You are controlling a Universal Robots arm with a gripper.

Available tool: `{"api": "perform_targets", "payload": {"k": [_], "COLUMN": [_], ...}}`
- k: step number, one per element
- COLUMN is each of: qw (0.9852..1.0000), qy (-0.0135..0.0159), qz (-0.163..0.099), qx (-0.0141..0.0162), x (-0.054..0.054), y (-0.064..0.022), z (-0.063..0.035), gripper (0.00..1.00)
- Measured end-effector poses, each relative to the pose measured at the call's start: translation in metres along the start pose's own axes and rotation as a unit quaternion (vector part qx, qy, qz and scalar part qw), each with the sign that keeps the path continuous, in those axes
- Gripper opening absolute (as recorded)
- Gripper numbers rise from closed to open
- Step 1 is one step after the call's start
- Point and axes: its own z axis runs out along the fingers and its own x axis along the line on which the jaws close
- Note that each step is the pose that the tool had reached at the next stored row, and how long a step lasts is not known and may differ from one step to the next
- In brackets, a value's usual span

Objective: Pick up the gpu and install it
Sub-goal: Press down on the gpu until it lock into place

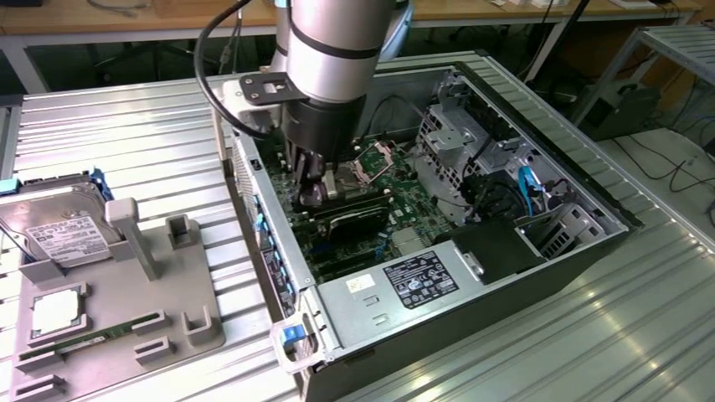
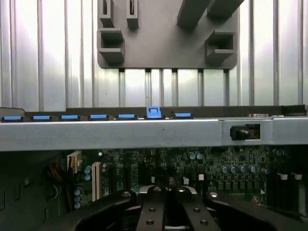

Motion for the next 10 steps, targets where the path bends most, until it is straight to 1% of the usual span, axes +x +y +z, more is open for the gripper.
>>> {"api": "perform_targets", "payload": {"k": [2, 3, 4, 5, 8, 10], "qw": [0.9998, 0.9997, 0.9995, 0.9995, 0.9995, 0.9995], "qy": [0.0001, 0.0002, 0.0003, 0.0004, 0.0003, 0.0003], "qz": [0.001, 0.001, 0.001, 0.001, 0.001, 0.001], "qx": [-0.0187, -0.0262, -0.0301, -0.0315, -0.0318, -0.0318], "x": [-0.0001, 0.0000, 0.0000, 0.0000, 0.0002, 0.0003], "y": [-0.0018, -0.0024, -0.0026, -0.0026, -0.0024, 0.0000], "z": [-0.0002, -0.0003, -0.0003, -0.0004, -0.0003, 0.0003], "gripper": [0.11, 0.11, 0.11, 0.11, 0.11, 0.11]}}
